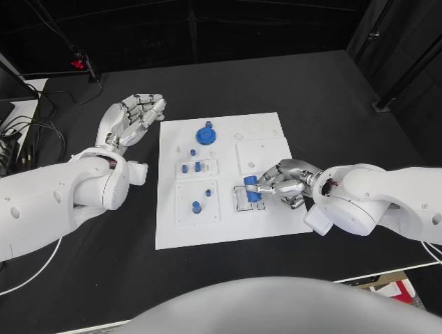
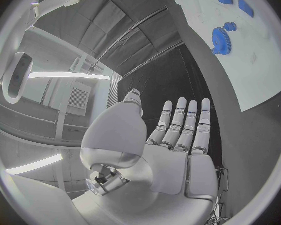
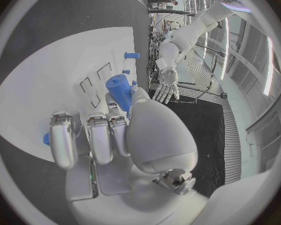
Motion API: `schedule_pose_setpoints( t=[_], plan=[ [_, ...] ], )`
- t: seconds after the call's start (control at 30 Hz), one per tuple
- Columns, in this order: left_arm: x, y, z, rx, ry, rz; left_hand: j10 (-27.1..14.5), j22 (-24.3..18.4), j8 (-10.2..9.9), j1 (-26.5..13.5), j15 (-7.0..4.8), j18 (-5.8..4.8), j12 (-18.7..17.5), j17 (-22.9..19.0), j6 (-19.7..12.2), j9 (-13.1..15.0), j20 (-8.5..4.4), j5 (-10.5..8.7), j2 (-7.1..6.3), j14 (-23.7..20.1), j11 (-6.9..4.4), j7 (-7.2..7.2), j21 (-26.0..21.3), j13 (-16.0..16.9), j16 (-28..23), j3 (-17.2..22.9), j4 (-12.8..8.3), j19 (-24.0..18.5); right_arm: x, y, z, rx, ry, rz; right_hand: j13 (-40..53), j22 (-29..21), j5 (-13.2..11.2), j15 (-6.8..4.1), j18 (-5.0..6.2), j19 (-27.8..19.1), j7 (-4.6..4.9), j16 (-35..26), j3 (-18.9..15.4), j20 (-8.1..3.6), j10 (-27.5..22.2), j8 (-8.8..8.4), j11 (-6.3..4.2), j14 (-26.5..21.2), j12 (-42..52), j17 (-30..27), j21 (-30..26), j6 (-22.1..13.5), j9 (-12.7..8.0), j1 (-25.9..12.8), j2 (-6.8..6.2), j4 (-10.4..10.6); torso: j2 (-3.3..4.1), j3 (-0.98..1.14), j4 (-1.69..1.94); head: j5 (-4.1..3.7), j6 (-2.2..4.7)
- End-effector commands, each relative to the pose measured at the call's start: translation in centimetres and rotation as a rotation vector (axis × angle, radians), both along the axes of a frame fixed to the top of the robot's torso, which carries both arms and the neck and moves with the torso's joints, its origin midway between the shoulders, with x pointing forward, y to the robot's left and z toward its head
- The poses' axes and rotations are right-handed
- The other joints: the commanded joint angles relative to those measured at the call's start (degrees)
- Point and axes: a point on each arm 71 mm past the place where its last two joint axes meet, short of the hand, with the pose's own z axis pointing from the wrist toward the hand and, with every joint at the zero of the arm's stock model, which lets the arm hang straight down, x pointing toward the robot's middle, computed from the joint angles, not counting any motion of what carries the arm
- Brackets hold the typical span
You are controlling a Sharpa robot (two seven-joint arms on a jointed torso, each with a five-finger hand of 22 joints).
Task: Assemble the parts on the task board
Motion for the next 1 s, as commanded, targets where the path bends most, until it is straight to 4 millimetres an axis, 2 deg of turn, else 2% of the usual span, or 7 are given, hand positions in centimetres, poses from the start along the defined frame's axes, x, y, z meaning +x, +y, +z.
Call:
schedule_pose_setpoints(
  t=[0.03,0.57,1.0],
  plan=[
    [-0.2,-0.2,0.6,-0.024,-0.071,-0.027,-0.35,-0.07,0.26,0.07,-0.12,0.23,0.37,-0.05,-0.33,-0.07,0.09,0.30,0.51,-0.25,0.01,7.30,0.27,-0.06,0.22,-0.26,-0.03,0.26,0.0,0.2,0.1,-0.072,-0.027,0.036,15.09,15.09,-0.56,-0.41,-0.42,6.17,-3.93,0.14,-0.28,-0.38,6.06,-0.49,-0.29,5.94,-0.07,15.06,0.19,5.32,-0.04,-0.73,0.12,-0.20,-0.01,-0.01,-0.02,-0.04,0.02],
    [-0.2,-0.2,0.5,-0.025,-0.069,-0.029,-0.36,-0.09,0.29,0.09,-0.12,0.23,0.43,-0.11,-0.36,-0.10,0.09,0.33,0.60,-0.25,0.01,7.31,0.27,-0.06,0.27,-0.30,-0.04,0.26,-0.1,0.6,-0.1,-0.187,-0.031,0.075,15.09,15.09,-0.46,-0.42,-0.42,6.17,-3.93,0.14,-0.98,-0.39,6.06,-0.98,-0.28,5.94,-0.07,15.06,0.19,5.54,-0.03,-2.04,0.72,-0.20,-0.03,0.00,0.05,-0.08,0.02],
    [-0.2,-0.2,0.5,-0.024,-0.065,-0.028,-0.36,-0.10,0.31,0.09,-0.12,0.23,0.47,-0.15,-0.39,-0.11,0.09,0.35,0.63,-0.24,0.01,7.31,0.27,-0.06,0.31,-0.33,-0.04,0.26,0.0,1.4,-0.3,-0.198,-0.026,0.097,15.09,15.09,-0.23,-0.46,-0.42,6.17,-4.05,0.14,-1.65,-0.41,6.06,-1.39,-0.38,5.94,-0.07,15.06,0.19,6.19,0.03,-3.32,1.30,-0.19,-0.02,-0.01,0.01,-0.07,0.02]
  ],
)
